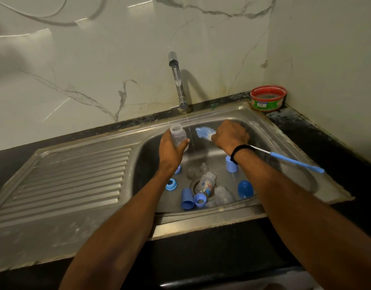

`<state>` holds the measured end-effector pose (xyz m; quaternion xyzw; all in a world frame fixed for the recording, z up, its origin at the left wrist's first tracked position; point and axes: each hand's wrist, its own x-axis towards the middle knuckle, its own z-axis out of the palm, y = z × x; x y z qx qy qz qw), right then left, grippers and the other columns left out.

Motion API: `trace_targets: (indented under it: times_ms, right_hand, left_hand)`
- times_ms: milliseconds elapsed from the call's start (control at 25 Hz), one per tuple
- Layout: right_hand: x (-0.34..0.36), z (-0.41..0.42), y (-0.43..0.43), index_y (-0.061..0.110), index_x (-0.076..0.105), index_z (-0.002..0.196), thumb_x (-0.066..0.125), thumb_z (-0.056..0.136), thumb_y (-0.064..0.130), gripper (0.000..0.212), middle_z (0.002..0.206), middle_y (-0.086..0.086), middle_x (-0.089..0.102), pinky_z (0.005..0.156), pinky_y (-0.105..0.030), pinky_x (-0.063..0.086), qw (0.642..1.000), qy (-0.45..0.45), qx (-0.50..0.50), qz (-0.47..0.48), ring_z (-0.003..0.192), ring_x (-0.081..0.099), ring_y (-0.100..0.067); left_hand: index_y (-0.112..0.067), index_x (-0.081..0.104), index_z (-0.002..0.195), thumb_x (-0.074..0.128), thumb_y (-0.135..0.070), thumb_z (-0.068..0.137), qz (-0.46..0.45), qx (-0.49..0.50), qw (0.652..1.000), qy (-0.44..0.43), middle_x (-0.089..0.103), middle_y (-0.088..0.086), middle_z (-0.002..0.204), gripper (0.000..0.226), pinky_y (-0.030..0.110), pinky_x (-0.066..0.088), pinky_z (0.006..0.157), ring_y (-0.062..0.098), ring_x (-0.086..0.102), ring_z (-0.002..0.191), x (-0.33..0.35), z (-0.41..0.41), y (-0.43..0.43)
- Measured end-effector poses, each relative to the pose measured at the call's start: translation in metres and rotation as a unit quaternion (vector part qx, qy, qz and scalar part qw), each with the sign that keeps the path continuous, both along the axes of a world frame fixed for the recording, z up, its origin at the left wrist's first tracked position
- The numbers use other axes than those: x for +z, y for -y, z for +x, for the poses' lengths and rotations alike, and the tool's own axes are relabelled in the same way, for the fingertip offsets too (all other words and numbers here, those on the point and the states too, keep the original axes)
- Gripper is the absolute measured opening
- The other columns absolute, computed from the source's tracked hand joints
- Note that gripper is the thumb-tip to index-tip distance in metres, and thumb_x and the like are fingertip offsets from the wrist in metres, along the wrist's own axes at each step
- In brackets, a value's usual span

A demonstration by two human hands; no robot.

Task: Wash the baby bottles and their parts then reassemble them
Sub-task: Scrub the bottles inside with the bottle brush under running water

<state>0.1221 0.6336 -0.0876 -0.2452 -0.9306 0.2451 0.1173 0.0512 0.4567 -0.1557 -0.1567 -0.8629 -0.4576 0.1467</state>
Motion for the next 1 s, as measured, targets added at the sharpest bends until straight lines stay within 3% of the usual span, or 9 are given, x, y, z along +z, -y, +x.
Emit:
trace_targets:
  times_ms: [200,360,640,880,1000]
  right_hand:
    - [-0.001,0.000,0.001,0.010,0.068,0.106,0.066,0.090,0.028,0.025,0.108,-0.012,0.068,0.069,-0.030,0.045,1.000,0.003,0.001,0.001,0.099,0.065,-0.031]
    - [-0.002,0.001,0.002,0.010,0.068,0.106,0.068,0.089,0.029,0.026,0.106,-0.012,0.068,0.067,-0.029,0.044,1.000,0.005,0.002,0.005,0.097,0.066,-0.030]
    - [0.000,0.001,0.003,0.009,0.068,0.107,0.067,0.090,0.028,0.026,0.105,-0.012,0.068,0.065,-0.029,0.042,1.000,0.007,0.001,0.010,0.096,0.066,-0.029]
    - [0.002,0.001,0.002,0.009,0.067,0.107,0.068,0.090,0.029,0.026,0.106,-0.012,0.068,0.066,-0.030,0.044,1.000,0.007,0.004,0.002,0.097,0.065,-0.030]
    - [0.001,0.002,0.003,0.009,0.066,0.105,0.068,0.090,0.029,0.025,0.106,-0.011,0.068,0.066,-0.030,0.043,1.000,0.010,0.006,-0.001,0.097,0.065,-0.030]
  left_hand:
    - [-0.011,0.056,0.131,0.080,-0.030,0.085,0.008,-0.002,1.000,-0.012,0.064,0.005,0.128,0.055,0.030,0.047,0.101,0.013,0.058,0.117,0.000,-0.002,0.001]
    - [-0.011,0.057,0.130,0.080,-0.028,0.084,-0.016,0.010,1.000,-0.004,0.065,0.007,0.128,0.054,0.025,0.042,0.097,0.019,0.059,0.120,-0.005,-0.004,0.005]
    - [-0.012,0.053,0.137,0.081,-0.025,0.084,-0.027,0.021,0.999,-0.004,0.061,0.008,0.136,0.062,0.023,0.037,0.102,0.021,0.055,0.127,-0.010,-0.010,0.007]
    - [-0.013,0.055,0.134,0.082,-0.023,0.083,0.002,0.026,1.000,-0.015,0.063,0.006,0.132,0.059,0.023,0.038,0.099,0.016,0.057,0.121,-0.008,-0.013,0.012]
    - [-0.011,0.055,0.134,0.082,-0.024,0.082,-0.004,0.015,1.000,0.007,0.063,0.008,0.131,0.060,0.024,0.040,0.099,0.021,0.058,0.123,-0.010,-0.013,0.011]
